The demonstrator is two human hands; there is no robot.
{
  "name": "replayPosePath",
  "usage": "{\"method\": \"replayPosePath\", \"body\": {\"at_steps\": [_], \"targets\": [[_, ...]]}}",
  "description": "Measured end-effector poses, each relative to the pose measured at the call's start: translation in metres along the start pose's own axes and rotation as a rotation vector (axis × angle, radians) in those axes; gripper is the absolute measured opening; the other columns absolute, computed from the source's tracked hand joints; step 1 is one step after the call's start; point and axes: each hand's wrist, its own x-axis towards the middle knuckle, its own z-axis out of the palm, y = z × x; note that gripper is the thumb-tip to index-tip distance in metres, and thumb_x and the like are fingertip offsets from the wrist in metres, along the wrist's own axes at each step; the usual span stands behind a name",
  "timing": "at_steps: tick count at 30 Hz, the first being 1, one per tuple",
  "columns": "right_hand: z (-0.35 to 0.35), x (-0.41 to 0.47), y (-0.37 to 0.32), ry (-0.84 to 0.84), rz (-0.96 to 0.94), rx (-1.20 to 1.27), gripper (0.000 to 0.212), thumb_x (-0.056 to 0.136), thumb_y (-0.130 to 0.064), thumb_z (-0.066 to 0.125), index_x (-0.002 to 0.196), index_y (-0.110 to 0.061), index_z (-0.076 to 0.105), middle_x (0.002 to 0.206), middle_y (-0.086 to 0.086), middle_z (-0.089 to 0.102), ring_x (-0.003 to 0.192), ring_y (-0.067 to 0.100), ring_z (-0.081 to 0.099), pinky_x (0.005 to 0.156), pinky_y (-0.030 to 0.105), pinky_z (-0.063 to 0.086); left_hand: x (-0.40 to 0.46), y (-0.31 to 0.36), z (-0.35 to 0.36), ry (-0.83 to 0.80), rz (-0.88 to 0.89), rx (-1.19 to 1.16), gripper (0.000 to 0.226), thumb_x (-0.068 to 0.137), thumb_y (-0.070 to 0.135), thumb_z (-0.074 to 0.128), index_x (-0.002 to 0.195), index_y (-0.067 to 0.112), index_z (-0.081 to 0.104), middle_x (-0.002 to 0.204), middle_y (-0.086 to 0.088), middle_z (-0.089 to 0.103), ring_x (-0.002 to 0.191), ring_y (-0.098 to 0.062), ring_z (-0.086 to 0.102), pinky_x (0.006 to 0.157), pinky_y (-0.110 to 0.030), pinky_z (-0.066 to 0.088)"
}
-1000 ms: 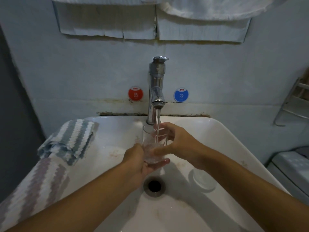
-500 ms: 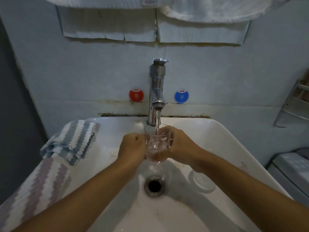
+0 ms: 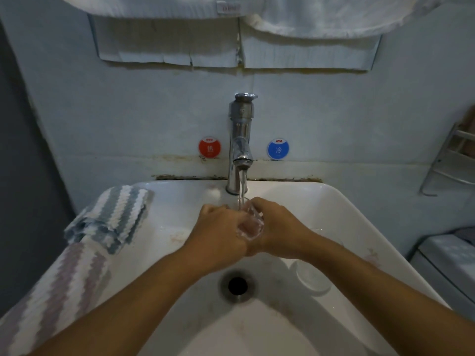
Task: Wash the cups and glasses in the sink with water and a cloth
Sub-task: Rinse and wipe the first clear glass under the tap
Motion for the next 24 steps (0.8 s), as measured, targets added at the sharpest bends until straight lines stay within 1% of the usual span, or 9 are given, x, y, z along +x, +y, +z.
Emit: {"method": "replayPosePath", "body": {"at_steps": [2, 5, 7, 10, 12, 16, 18, 20, 24], "targets": [[-0.0017, -0.0009, 0.0001, -0.01, -0.022, -0.06, 0.073, 0.06, -0.026, 0.092, 0.122, -0.025, 0.054, 0.114, -0.007, 0.06, 0.1, 0.014, 0.059, 0.087, 0.032, 0.053, 0.0025, -0.0028, 0.0023, -0.037, -0.004, -0.023, 0.029, 0.084, 0.029, 0.06, 0.109, 0.044, 0.065, 0.107, 0.019, 0.065, 0.11, -0.011, 0.05, 0.101, -0.028, 0.026], [-0.0052, -0.0026, -0.0017, -0.015, -0.049, -0.082, 0.077, 0.063, -0.022, 0.092, 0.128, -0.023, 0.052, 0.119, -0.005, 0.058, 0.101, 0.012, 0.056, 0.081, 0.02, 0.048, 0.005, -0.0056, 0.0016, -0.081, 0.018, -0.083, 0.021, 0.084, 0.038, 0.069, 0.103, 0.043, 0.065, 0.093, 0.018, 0.065, 0.102, -0.011, 0.06, 0.1, -0.031, 0.04], [-0.0071, -0.0026, -0.0029, -0.022, -0.062, -0.088, 0.079, 0.063, -0.023, 0.092, 0.131, -0.022, 0.051, 0.121, -0.003, 0.058, 0.102, 0.012, 0.056, 0.082, 0.02, 0.047, 0.0069, -0.0086, 0.0014, -0.096, 0.035, -0.117, 0.023, 0.077, 0.042, 0.076, 0.098, 0.041, 0.067, 0.098, 0.015, 0.069, 0.096, -0.011, 0.063, 0.095, -0.032, 0.048], [-0.0061, -0.0015, -0.003, -0.028, -0.064, -0.119, 0.078, 0.064, -0.026, 0.092, 0.131, -0.022, 0.052, 0.124, -0.002, 0.058, 0.106, 0.014, 0.054, 0.088, 0.023, 0.046, 0.0058, -0.0095, 0.0027, -0.054, 0.037, -0.23, 0.026, 0.073, 0.026, 0.084, 0.092, 0.029, 0.066, 0.094, 0.011, 0.066, 0.084, -0.008, 0.064, 0.073, -0.019, 0.053], [-0.005, -0.0015, -0.0021, -0.016, -0.077, -0.155, 0.077, 0.065, -0.026, 0.091, 0.131, -0.022, 0.051, 0.124, -0.003, 0.057, 0.105, 0.012, 0.051, 0.085, 0.02, 0.041, 0.0061, -0.0098, 0.0051, -0.018, 0.002, -0.241, 0.032, 0.073, 0.021, 0.083, 0.096, 0.021, 0.062, 0.089, 0.009, 0.061, 0.08, -0.01, 0.062, 0.065, -0.02, 0.052], [-0.0063, -0.0043, -0.0023, -0.009, -0.118, -0.196, 0.076, 0.066, -0.026, 0.09, 0.131, -0.022, 0.052, 0.124, -0.003, 0.056, 0.103, 0.01, 0.047, 0.08, 0.016, 0.037, 0.0082, -0.0092, 0.0093, -0.061, -0.009, -0.292, 0.028, 0.076, 0.025, 0.082, 0.095, 0.024, 0.061, 0.087, 0.011, 0.058, 0.081, -0.01, 0.06, 0.065, -0.02, 0.05], [-0.007, -0.0056, -0.0035, -0.025, -0.139, -0.194, 0.071, 0.067, -0.023, 0.09, 0.128, -0.021, 0.054, 0.122, -0.003, 0.057, 0.1, 0.009, 0.047, 0.076, 0.012, 0.035, 0.008, -0.0067, 0.0093, -0.109, 0.044, -0.318, 0.027, 0.079, 0.023, 0.08, 0.099, 0.026, 0.063, 0.094, 0.011, 0.061, 0.089, -0.009, 0.062, 0.072, -0.018, 0.05], [-0.007, -0.0058, -0.0043, -0.042, -0.141, -0.192, 0.07, 0.068, -0.021, 0.089, 0.129, -0.02, 0.054, 0.123, -0.001, 0.057, 0.102, 0.01, 0.048, 0.08, 0.016, 0.038, 0.0074, -0.005, 0.0067, -0.157, 0.055, -0.355, 0.031, 0.081, 0.017, 0.078, 0.108, 0.024, 0.065, 0.103, 0.009, 0.064, 0.095, -0.008, 0.063, 0.079, -0.02, 0.053], [-0.0058, -0.006, -0.0065, -0.056, -0.108, -0.177, 0.076, 0.067, -0.023, 0.09, 0.133, -0.021, 0.051, 0.127, 0.0, 0.055, 0.107, 0.013, 0.05, 0.09, 0.025, 0.043, 0.0085, -0.0087, 0.003, -0.184, -0.014, -0.393, 0.027, 0.079, 0.008, 0.077, 0.091, 0.026, 0.061, 0.089, 0.009, 0.063, 0.083, -0.008, 0.064, 0.073, -0.021, 0.056]]}}
